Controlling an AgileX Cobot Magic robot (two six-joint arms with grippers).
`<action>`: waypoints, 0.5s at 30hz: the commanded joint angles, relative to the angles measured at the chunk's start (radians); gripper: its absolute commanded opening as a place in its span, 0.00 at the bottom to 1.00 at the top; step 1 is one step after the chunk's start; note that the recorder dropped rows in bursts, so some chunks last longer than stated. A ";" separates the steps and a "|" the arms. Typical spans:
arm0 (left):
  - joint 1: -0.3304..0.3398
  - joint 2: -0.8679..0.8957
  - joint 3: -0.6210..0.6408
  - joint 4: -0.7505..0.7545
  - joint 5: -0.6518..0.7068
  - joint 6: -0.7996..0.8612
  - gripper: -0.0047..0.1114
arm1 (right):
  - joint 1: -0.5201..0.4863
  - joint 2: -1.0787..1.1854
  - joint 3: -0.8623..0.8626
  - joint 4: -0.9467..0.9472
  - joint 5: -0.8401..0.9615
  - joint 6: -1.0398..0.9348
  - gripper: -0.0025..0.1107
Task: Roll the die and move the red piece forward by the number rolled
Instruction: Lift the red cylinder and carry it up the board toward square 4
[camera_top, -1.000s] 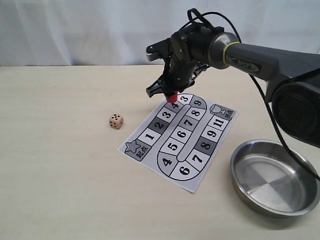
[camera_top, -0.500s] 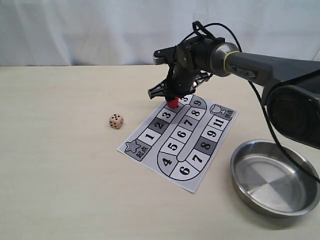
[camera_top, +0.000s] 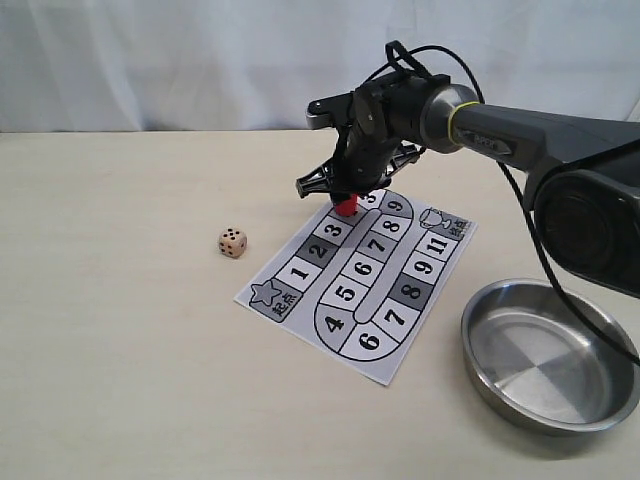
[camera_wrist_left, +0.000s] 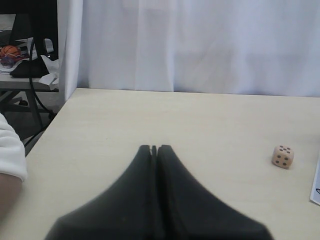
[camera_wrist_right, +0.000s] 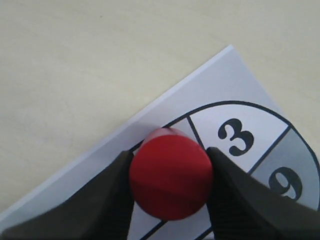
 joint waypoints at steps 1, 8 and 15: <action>0.000 -0.001 0.002 0.001 -0.012 -0.005 0.04 | -0.020 -0.030 0.001 -0.001 -0.016 0.018 0.06; 0.000 -0.001 0.002 0.001 -0.012 -0.005 0.04 | -0.070 -0.074 0.001 0.011 -0.015 0.052 0.06; 0.000 -0.001 0.002 0.001 -0.012 -0.005 0.04 | -0.103 -0.018 0.001 0.080 -0.024 0.049 0.06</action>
